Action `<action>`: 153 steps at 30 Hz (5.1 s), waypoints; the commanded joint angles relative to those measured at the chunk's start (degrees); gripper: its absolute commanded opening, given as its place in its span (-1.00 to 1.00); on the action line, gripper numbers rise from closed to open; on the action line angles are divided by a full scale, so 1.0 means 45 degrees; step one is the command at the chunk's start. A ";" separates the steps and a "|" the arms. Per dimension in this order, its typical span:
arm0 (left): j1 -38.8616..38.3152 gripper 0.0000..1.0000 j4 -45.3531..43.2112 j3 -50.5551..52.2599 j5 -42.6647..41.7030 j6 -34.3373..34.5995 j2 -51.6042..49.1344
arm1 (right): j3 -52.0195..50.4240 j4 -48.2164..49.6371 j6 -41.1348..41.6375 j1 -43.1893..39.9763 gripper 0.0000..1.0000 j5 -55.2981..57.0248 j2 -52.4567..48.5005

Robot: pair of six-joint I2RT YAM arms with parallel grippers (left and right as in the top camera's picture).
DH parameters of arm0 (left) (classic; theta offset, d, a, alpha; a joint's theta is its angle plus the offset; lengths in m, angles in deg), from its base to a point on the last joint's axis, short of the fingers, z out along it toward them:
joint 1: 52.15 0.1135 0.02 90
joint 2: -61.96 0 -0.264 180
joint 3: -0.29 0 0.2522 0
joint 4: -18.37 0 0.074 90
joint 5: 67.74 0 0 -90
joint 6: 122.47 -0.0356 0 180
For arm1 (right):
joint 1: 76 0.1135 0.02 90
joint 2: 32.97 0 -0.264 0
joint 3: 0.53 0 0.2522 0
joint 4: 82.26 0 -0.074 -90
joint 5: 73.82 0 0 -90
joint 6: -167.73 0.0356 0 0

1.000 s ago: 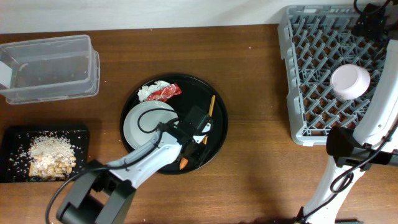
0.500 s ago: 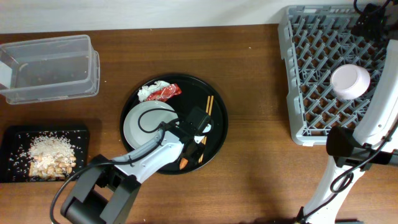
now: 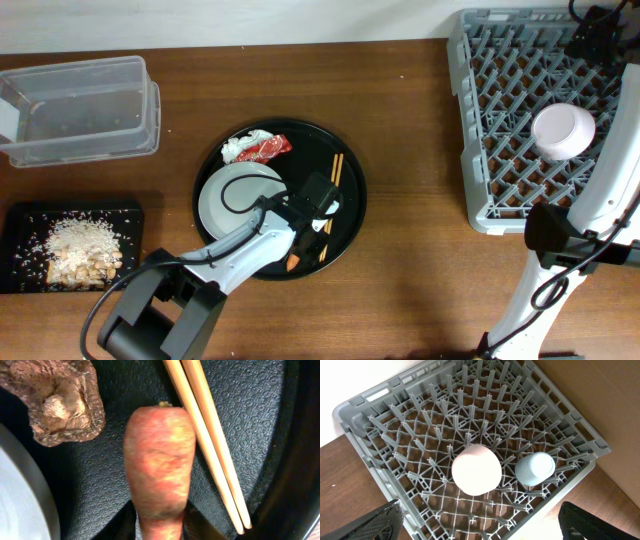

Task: Sort waste into correct bins and load items into the dishwasher rack
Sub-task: 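Grasp the carrot with the left gripper, then carry the carrot left and drop it on the black waste tray, then reach the left gripper to the brown mushroom on the round tray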

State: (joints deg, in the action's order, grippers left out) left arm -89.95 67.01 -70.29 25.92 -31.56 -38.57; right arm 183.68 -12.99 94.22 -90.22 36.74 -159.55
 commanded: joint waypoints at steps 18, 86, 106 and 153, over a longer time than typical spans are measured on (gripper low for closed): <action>0.2220 -0.64 0.2467 -0.3487 -0.0185 0.1345 0.2186 | -0.0049 -0.0073 0.0058 -0.0015 0.97 0.0233 0.0355; 1.3896 0.08 0.2875 -0.4158 -0.7140 0.3371 0.1996 | -0.0049 -0.0073 0.0058 -0.0015 0.96 0.0233 0.0355; 0.2535 0.69 0.1972 -0.4041 -0.1166 -0.0287 -0.0092 | -0.0049 -0.0073 0.0058 -0.0015 0.97 0.0233 0.0355; 0.1350 -0.12 0.1166 -0.4041 -0.0291 -0.0874 -0.2924 | -0.0049 -0.0073 0.0058 -0.0015 0.97 0.0233 0.0355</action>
State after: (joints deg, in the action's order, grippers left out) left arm -83.81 72.32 -88.48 24.46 -35.67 -51.42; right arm 183.66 -12.99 94.24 -90.22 36.76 -159.55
